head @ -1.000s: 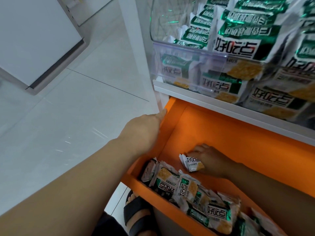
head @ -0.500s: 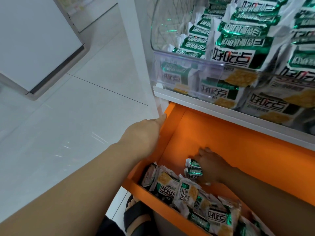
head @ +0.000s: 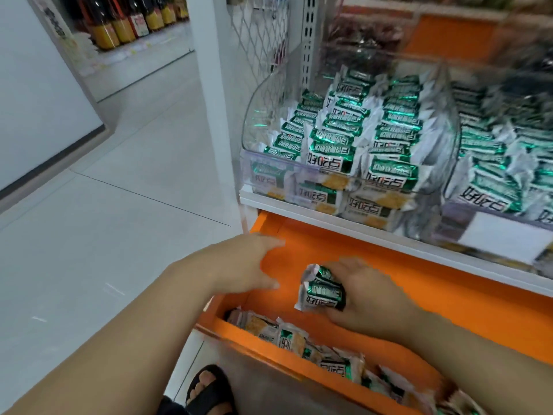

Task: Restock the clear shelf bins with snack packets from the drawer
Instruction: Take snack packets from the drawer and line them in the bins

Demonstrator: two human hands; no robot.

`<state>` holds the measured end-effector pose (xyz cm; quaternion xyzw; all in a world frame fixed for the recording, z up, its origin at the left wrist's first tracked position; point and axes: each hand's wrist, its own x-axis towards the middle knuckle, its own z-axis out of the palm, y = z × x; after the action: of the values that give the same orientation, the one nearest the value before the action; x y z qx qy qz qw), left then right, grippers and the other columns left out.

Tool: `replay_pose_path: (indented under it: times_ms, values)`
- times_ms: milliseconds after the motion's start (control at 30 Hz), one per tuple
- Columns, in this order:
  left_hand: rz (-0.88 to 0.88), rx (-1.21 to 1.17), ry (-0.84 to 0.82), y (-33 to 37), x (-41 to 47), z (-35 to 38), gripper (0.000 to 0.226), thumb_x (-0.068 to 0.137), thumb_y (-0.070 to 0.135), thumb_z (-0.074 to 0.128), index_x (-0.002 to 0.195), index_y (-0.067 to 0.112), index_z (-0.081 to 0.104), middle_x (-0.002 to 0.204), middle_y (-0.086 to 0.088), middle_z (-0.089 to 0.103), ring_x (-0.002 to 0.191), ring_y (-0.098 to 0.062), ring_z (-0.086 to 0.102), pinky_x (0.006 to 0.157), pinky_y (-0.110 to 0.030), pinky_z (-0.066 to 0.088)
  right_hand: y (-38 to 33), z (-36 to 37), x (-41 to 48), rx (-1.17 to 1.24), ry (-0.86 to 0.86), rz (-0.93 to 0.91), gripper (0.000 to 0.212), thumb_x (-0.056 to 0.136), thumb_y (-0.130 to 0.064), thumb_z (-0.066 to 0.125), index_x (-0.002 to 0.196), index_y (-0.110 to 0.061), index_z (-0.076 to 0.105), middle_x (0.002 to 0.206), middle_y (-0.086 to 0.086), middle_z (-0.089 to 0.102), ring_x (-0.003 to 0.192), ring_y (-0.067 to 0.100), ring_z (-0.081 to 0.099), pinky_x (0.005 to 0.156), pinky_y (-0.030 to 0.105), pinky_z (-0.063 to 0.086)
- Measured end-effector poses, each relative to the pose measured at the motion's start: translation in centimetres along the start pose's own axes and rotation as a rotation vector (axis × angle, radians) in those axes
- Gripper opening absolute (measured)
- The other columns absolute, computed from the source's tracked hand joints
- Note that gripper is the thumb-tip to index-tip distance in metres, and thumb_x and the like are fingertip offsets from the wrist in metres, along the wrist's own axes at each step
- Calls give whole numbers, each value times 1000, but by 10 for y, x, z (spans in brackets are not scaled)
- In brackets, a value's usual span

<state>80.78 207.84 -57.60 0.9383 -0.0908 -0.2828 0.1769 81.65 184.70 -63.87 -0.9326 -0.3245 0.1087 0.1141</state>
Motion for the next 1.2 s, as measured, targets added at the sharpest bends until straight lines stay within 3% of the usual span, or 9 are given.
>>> replay_pose_path:
  times_ms: [167, 333, 533, 733, 833, 900, 1000, 1133, 1200]
  values:
    - [165, -179, -13, 21, -34, -13, 98, 77, 42, 75, 150, 43, 8, 154, 17, 25, 137, -8, 33, 109, -27, 33, -37, -67, -23, 57, 167, -80, 65, 79, -64, 57, 134, -31, 41, 107, -12, 52, 96, 4, 45, 80, 18, 43]
    - [373, -448, 180, 36, -51, -37, 58, 81, 37, 73, 131, 47, 44, 120, 25, 60, 110, 8, 54, 97, -26, 47, -64, -121, -27, 96, 226, -132, 68, 78, -68, 54, 136, -38, 37, 105, -20, 48, 90, -2, 50, 76, 17, 45]
    - [460, -716, 433, 40, -57, -68, 46, 83, 21, 72, 123, 34, 54, 106, 21, 66, 94, 12, 60, 73, -8, 49, -77, -171, -10, 163, 342, -86, 71, 67, -69, 57, 128, -40, 34, 111, -25, 51, 92, -11, 56, 81, 13, 48]
    - [391, -699, 767, 42, -35, -90, 56, 86, 21, 69, 136, 32, 47, 119, 17, 60, 94, 10, 58, 74, -2, 43, -75, -203, 39, 186, 409, -72, 54, 76, -32, 70, 119, -30, 39, 108, -14, 56, 91, 5, 62, 76, 26, 52]
    - [198, -506, 1016, 33, -17, -102, 53, 91, 20, 61, 140, 29, 44, 136, 4, 50, 120, -12, 49, 99, -26, 39, -62, -211, 77, 227, 501, -44, 53, 79, -22, 72, 120, -25, 39, 104, -14, 57, 90, 6, 62, 81, 26, 48]
    - [114, -473, 1042, 23, -6, -108, 49, 94, 16, 56, 140, 28, 45, 138, -2, 48, 122, -20, 48, 101, -34, 37, -50, -213, 106, 254, 565, 0, 54, 81, -22, 72, 124, -20, 39, 103, -12, 57, 90, 7, 59, 82, 25, 46]
    - [82, -487, 1005, 10, 10, -113, 46, 95, 11, 53, 138, 27, 48, 137, -3, 50, 117, -19, 52, 91, -27, 38, -32, -214, 149, 224, 625, 63, 56, 85, -27, 70, 128, -15, 37, 106, -3, 56, 93, 16, 57, 79, 28, 45]
    - [104, -524, 1023, 6, 24, -114, 45, 94, 6, 51, 134, 25, 52, 131, 1, 58, 108, -16, 58, 88, -27, 42, -13, -214, 184, 195, 595, 164, 62, 89, -27, 66, 136, -19, 27, 108, -5, 46, 73, 6, 51, 66, 17, 37]
    - [107, -450, 1031, 6, 30, -110, 46, 94, 6, 48, 135, 27, 51, 131, 0, 58, 101, -15, 58, 81, -26, 42, -3, -215, 196, 249, 611, 198, 64, 86, -24, 68, 136, -21, 30, 119, -1, 49, 82, 8, 52, 68, 15, 39]
